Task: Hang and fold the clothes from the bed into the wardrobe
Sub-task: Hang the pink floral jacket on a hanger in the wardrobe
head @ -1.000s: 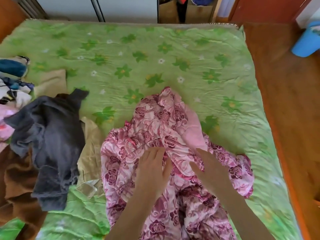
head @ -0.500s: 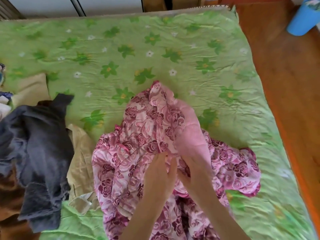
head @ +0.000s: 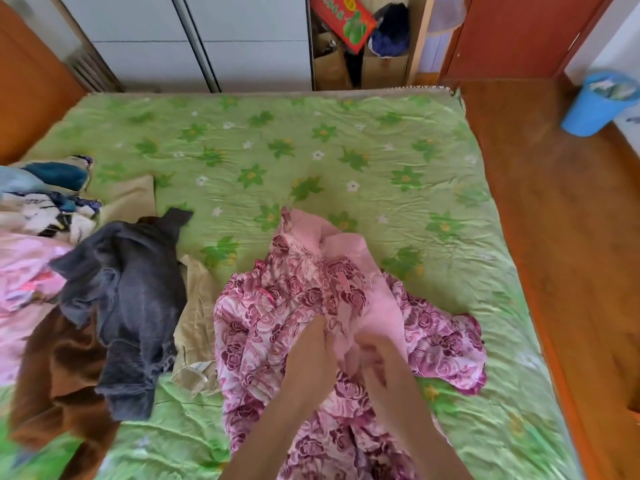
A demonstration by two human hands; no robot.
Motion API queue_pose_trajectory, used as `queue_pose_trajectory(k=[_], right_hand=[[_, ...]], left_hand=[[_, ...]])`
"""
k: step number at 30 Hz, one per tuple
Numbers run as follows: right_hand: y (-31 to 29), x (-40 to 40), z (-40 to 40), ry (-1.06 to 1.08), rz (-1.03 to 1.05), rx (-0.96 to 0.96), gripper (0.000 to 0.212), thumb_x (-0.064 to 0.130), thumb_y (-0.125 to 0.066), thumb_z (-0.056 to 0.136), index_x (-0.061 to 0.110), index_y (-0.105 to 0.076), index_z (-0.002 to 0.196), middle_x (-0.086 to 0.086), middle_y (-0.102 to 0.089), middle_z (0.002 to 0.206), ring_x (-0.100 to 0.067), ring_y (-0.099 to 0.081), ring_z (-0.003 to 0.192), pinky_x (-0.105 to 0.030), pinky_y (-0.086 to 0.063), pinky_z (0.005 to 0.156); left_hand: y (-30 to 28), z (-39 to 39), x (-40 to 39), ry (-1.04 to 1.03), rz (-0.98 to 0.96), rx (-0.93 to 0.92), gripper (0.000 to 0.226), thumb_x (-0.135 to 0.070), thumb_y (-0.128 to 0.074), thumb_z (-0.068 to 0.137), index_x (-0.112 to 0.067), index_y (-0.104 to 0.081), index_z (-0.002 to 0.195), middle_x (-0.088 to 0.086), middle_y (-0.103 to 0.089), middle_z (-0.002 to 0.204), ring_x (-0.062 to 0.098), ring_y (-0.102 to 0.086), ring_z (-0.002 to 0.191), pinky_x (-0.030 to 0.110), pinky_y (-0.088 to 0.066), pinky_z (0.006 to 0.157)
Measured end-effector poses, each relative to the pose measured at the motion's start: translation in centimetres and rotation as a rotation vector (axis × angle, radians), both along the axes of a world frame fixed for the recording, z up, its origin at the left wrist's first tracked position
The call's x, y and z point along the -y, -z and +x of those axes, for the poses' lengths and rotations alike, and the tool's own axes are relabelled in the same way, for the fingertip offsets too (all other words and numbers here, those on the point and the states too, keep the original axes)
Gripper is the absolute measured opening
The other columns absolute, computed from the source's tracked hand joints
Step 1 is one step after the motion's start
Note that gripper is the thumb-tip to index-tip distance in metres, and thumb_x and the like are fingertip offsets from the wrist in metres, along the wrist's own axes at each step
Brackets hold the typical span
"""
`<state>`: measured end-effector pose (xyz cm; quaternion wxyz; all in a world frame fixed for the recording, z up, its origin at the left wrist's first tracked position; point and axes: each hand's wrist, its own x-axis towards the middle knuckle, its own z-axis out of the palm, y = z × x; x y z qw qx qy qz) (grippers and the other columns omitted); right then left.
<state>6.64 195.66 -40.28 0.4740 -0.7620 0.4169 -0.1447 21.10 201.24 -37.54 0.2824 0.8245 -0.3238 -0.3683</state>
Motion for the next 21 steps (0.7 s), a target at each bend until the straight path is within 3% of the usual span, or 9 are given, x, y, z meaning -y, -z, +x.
queue_pose_trajectory(k=[2,5,7,9,12,14,16,19,21], right_hand=[[-2.2,1.9,0.9,-0.096,-0.076,-0.027,0.056,0.013,-0.049,0.102,0.061,-0.040,0.129,0.024,-0.059,0.126,-0.008,-0.067,0.107,-0.039,-0.056,0.096],[-5.6,5.0,3.4,-0.419,-0.230,0.029,0.059,-0.009,-0.050,0.095,0.024,-0.058,0.143,0.005,-0.056,0.146,-0.011,-0.052,0.134,-0.034,-0.038,0.121],[-8.2,6.1,5.2,-0.748,-0.271,-0.084,0.058,-0.011,-0.060,0.088,0.014,-0.064,0.140,-0.004,-0.059,0.145,-0.019,-0.049,0.135,-0.033,-0.033,0.121],[-9.8,6.1,6.3,-1.008,-0.402,-0.291,0.038,0.018,-0.061,0.090,0.018,-0.072,0.126,-0.001,-0.069,0.128,-0.021,-0.058,0.121,-0.040,-0.042,0.113],[-11.0,5.4,6.9,-1.215,-0.620,-0.368,0.056,0.049,-0.035,0.083,0.025,-0.071,0.118,0.006,-0.071,0.119,-0.019,-0.059,0.116,-0.041,-0.042,0.108],[-11.2,5.6,6.9,-1.241,-0.762,-0.358,0.050,0.051,-0.043,0.086,0.026,-0.068,0.122,0.006,-0.071,0.119,-0.019,-0.059,0.114,-0.042,-0.044,0.108],[-12.2,6.1,6.6,-1.182,-0.886,-0.291,0.038,0.040,-0.067,0.086,0.022,-0.069,0.120,0.004,-0.073,0.109,-0.022,-0.064,0.105,-0.044,-0.048,0.106],[-14.4,5.2,6.1,-0.974,-0.951,-0.182,0.027,0.035,-0.075,0.082,0.019,-0.071,0.102,0.005,-0.072,0.088,-0.022,-0.061,0.089,-0.047,-0.046,0.107],[-15.8,4.2,5.7,-0.872,-0.990,-0.104,0.031,0.046,-0.068,0.081,0.020,-0.072,0.098,0.007,-0.072,0.086,-0.019,-0.062,0.090,-0.043,-0.034,0.121]], left_hand=[[-2.0,-1.1,-1.7,0.038,-0.041,-0.045,0.022,-0.025,-0.032,0.114,-0.021,-0.053,0.119,-0.001,-0.068,0.105,0.005,-0.067,0.080,0.024,-0.058,0.076],[-6.1,-2.4,-4.4,0.081,-0.073,-0.120,0.040,-0.028,-0.031,0.115,-0.028,-0.038,0.154,-0.009,-0.050,0.148,-0.007,-0.050,0.130,0.021,-0.040,0.115],[-8.9,-3.0,-6.3,0.075,-0.112,-0.202,0.029,-0.026,-0.033,0.115,-0.044,-0.043,0.135,-0.023,-0.053,0.127,-0.031,-0.046,0.107,0.002,-0.035,0.104],[-11.1,-2.8,-8.3,0.050,-0.090,-0.193,0.030,-0.027,-0.037,0.115,-0.054,-0.035,0.127,-0.034,-0.049,0.113,-0.037,-0.046,0.094,0.000,-0.033,0.098],[-12.2,-1.8,-11.3,0.024,-0.066,-0.132,0.024,-0.031,-0.042,0.113,-0.044,-0.049,0.132,-0.021,-0.065,0.116,-0.013,-0.060,0.106,0.011,-0.041,0.094],[-13.0,-1.6,-12.9,0.008,-0.073,-0.075,0.012,-0.026,-0.042,0.113,-0.026,-0.054,0.117,-0.014,-0.071,0.093,0.005,-0.059,0.086,0.019,-0.044,0.077],[-13.9,-1.4,-13.8,-0.043,-0.078,0.028,0.013,-0.023,-0.041,0.113,-0.016,-0.051,0.108,-0.012,-0.066,0.079,0.003,-0.050,0.067,0.020,-0.041,0.064],[-15.5,-1.0,-14.1,-0.184,-0.161,0.188,0.015,-0.018,-0.043,0.111,-0.018,-0.050,0.099,-0.012,-0.064,0.070,0.001,-0.057,0.065,0.019,-0.044,0.061],[-16.6,-0.8,-13.9,-0.244,-0.241,0.266,0.014,-0.021,-0.041,0.108,-0.015,-0.051,0.099,-0.006,-0.064,0.077,0.010,-0.062,0.072,0.037,-0.054,0.072]])
